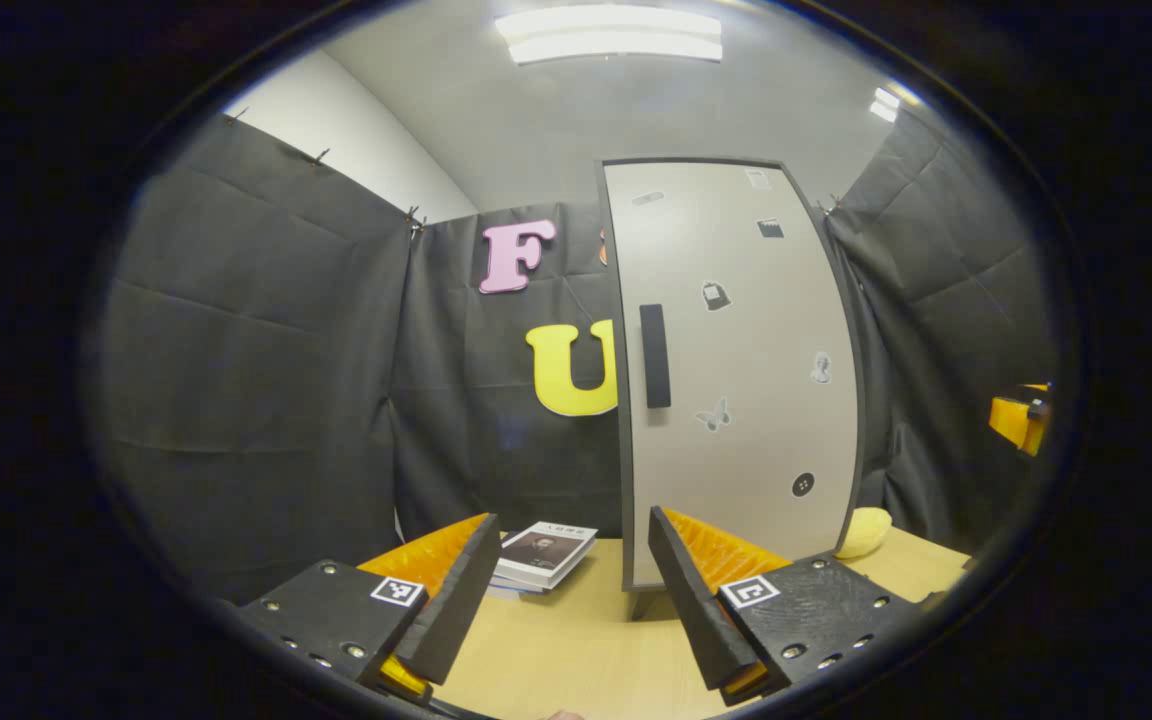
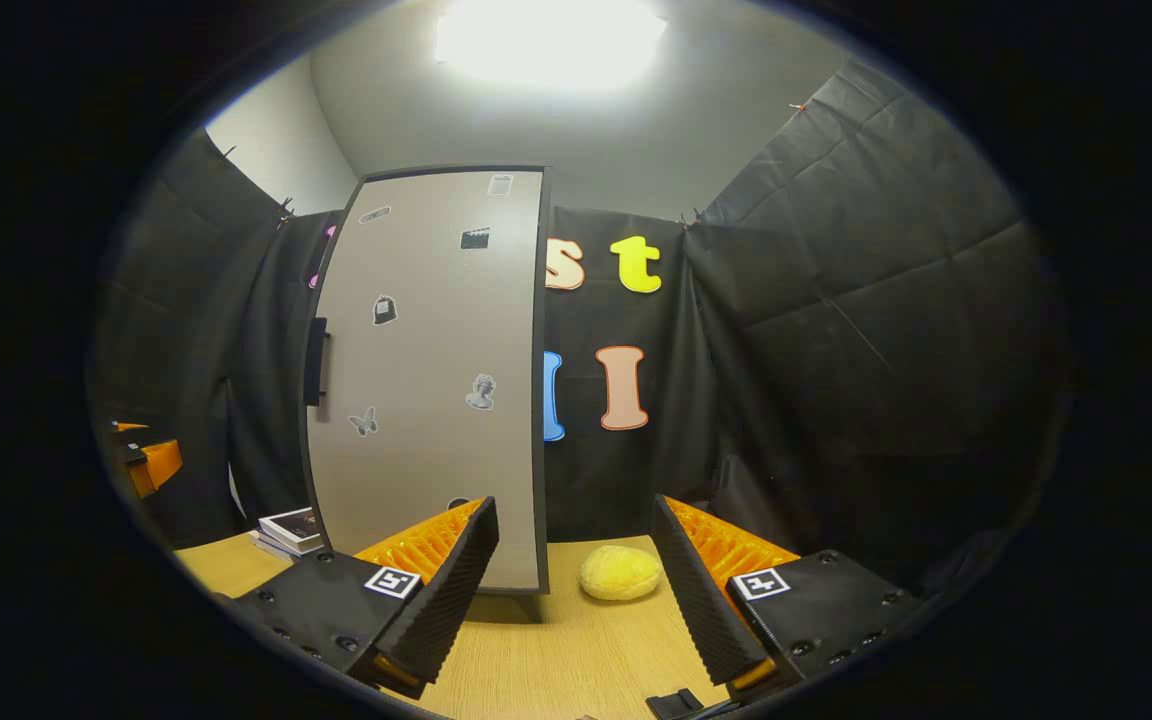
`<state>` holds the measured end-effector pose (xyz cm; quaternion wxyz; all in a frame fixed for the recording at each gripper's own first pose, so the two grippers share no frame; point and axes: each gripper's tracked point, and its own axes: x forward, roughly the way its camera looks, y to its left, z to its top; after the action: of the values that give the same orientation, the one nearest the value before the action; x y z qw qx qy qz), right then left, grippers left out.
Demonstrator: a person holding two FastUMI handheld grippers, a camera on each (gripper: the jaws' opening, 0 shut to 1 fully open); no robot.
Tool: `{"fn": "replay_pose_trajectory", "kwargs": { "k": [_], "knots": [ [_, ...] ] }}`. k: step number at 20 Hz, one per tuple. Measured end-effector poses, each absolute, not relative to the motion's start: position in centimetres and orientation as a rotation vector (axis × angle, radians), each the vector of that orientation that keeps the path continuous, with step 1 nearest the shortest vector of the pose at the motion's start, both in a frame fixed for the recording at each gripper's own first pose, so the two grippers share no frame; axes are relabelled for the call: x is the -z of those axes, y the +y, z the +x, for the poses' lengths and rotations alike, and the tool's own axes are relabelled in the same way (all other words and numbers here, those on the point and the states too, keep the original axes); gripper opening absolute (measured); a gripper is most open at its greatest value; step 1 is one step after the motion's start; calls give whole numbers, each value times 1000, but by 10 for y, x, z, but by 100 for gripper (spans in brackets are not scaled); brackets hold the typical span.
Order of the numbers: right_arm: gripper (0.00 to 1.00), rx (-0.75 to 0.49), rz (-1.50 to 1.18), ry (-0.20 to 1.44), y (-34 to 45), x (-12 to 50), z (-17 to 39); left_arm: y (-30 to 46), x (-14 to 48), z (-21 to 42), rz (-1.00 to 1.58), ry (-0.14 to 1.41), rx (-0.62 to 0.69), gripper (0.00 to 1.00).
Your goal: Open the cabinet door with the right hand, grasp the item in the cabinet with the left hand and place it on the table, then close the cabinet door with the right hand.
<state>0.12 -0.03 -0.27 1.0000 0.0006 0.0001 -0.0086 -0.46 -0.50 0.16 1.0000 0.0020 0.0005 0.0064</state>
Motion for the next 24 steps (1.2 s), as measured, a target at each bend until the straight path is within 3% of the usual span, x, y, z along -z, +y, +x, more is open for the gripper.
{"fn": "replay_pose_trajectory", "kwargs": {
  "k": [14, 24],
  "knots": [
    [98, -1, -35, 8, 1, 3, 5, -2, -8, -4, 22, -13, -44, 92],
    [98, -220, 34, -33, 62, -46, 61, 9, 8, -33, 48, 14, -191, 92]
  ]
}}
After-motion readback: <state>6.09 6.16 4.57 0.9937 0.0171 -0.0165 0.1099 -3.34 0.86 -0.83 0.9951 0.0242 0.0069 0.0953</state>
